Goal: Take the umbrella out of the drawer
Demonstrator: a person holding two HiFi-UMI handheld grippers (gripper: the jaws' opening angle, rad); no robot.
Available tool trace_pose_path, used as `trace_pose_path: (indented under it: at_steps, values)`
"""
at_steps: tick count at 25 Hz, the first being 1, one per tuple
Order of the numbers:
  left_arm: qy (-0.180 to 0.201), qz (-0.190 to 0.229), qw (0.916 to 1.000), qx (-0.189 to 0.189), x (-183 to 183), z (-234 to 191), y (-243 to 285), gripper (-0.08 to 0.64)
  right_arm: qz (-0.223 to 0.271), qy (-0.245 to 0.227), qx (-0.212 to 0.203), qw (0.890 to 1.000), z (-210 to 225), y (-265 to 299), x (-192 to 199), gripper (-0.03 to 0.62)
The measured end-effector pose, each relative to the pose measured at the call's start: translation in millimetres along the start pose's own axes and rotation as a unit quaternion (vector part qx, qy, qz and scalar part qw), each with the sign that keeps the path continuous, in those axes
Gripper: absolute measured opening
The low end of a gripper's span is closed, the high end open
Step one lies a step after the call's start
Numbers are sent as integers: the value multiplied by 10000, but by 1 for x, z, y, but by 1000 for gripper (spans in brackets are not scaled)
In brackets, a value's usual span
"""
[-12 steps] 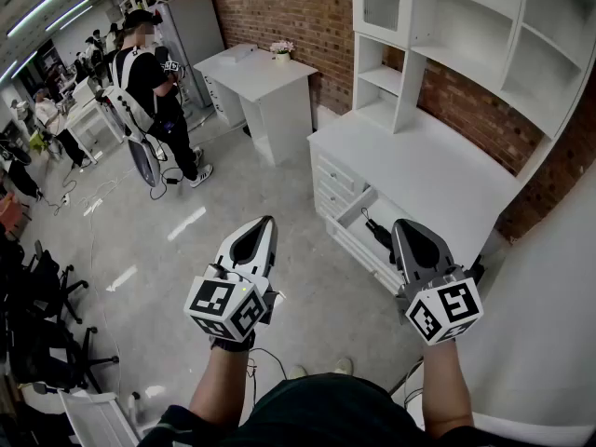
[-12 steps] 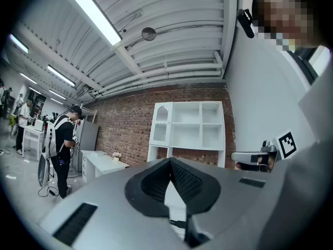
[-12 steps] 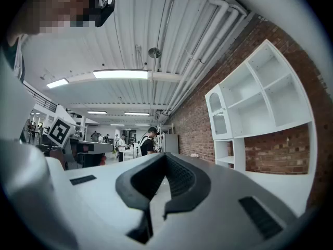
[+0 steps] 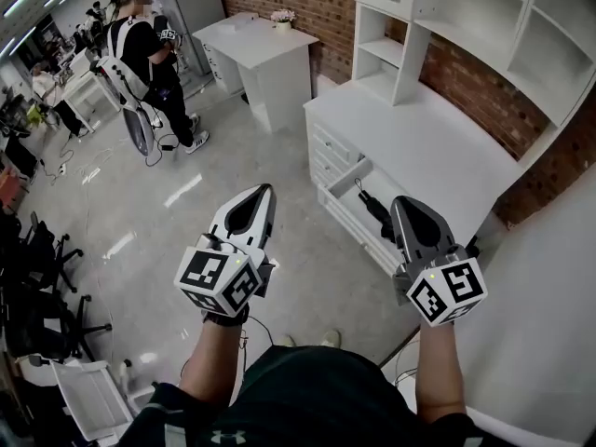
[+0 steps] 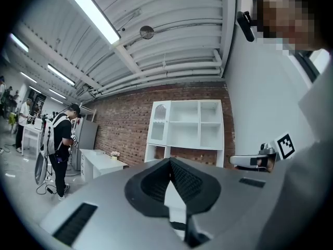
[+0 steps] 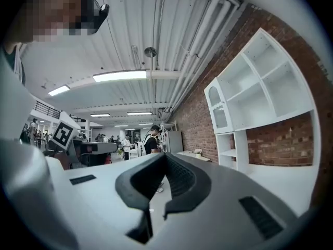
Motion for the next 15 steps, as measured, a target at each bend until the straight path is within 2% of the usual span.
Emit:
trace_pose_path:
  at_steps: [7,15]
  values:
    - [2,-95,10000,-26,16,19,21,6,-52,100,-39,9999,26,-5,7,5]
    - [-24,-145,9999,59,33,3,48,6,-222,162,38,9996,43,18,30,5]
Point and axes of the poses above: the fingertips, and each gripper's own axes: y forward along the fingers, z to its right, x out of its underside, the point moved 3 cm from there along -y, backward along the fingers, and after that the axes turned 9 degrees about x, right-handed, at the moved point
